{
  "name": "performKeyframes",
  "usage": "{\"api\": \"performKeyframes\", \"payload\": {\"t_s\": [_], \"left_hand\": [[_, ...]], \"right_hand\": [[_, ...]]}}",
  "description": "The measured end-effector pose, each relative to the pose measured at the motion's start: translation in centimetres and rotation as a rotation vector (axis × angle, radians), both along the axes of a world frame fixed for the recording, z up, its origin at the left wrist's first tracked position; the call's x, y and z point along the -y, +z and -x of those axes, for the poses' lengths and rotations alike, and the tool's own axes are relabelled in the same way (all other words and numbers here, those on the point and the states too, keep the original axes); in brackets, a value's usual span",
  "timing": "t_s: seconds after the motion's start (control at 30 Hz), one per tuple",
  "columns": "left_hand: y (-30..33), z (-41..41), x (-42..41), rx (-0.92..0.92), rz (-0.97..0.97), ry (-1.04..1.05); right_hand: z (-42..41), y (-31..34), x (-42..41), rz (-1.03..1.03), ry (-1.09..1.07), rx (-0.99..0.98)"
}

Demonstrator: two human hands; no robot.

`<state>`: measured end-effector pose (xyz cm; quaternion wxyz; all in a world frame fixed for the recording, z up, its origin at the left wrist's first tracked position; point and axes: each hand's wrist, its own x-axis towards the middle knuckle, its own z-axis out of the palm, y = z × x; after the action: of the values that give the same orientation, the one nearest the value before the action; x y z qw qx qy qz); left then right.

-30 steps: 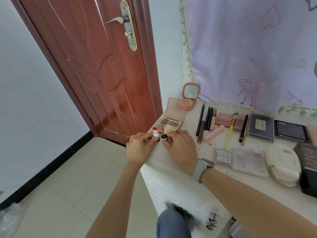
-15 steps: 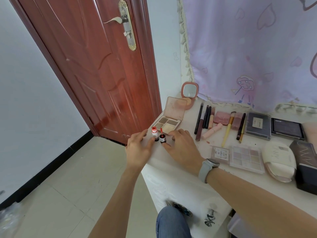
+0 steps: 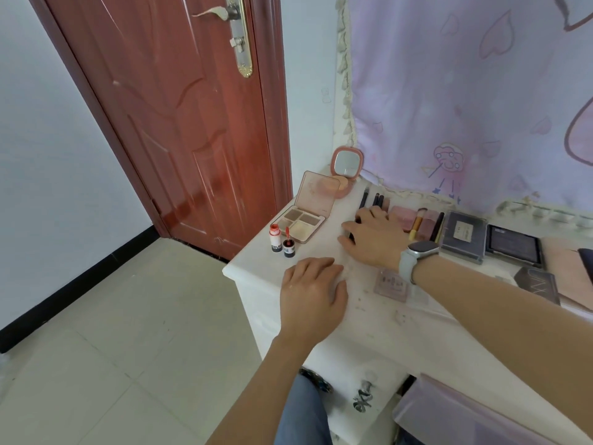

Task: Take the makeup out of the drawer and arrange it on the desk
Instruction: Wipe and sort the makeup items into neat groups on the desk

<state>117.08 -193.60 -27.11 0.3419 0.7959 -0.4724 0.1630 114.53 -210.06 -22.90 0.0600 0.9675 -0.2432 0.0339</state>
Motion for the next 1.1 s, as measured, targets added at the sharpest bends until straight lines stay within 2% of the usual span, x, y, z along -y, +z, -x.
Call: {"api": "performKeyframes", "payload": {"t_s": [0.2,0.33,0.4,0.5,0.63,0.73,0.8,0.9,0.97,1.1], "left_hand": [[0.4,0.1,-0.2,0.003,-0.085,0.017],[0.5,0.1,-0.2,-0.003,-0.085,0.024],[0.5,0.1,-0.2,-0.002,-0.092,0.023],[0.7,0.2,-0.3,-0.006,-0.113,0.013],[0.7,0.1,-0.2,-0.006,-0.125,0.008],[0.7,0.1,-0.1,-0.009,-0.136,0.014],[0.6,0.1,-0.2,-0.013,-0.136,0.013],[0.7,0.1,-0.1,-0.016,-0.134,0.01],[0.9,0.3,0.0,-0.017,-0.121,0.014],[0.5,0.1,0.2,-0.041,-0.112,0.015]], "right_hand": [[-0.1,0.9,-0.2,0.077,0.01,-0.097],[-0.7,3.6,-0.3,-0.073,-0.022,-0.367],[-0.9,4.5,-0.3,-0.106,-0.006,-0.438],[-1.1,4.2,0.1,0.057,0.062,-0.406],[-0.3,3.2,1.0,0.267,0.255,-0.36],[0.6,2.7,2.0,0.373,0.396,-0.23],[1.3,3.1,2.2,0.477,0.519,-0.069],[2.4,4.0,2.7,0.435,0.542,0.414],[3.3,4.9,2.8,0.24,0.41,0.722],[5.8,7.7,2.9,-0.453,0.1,1.269]]}}
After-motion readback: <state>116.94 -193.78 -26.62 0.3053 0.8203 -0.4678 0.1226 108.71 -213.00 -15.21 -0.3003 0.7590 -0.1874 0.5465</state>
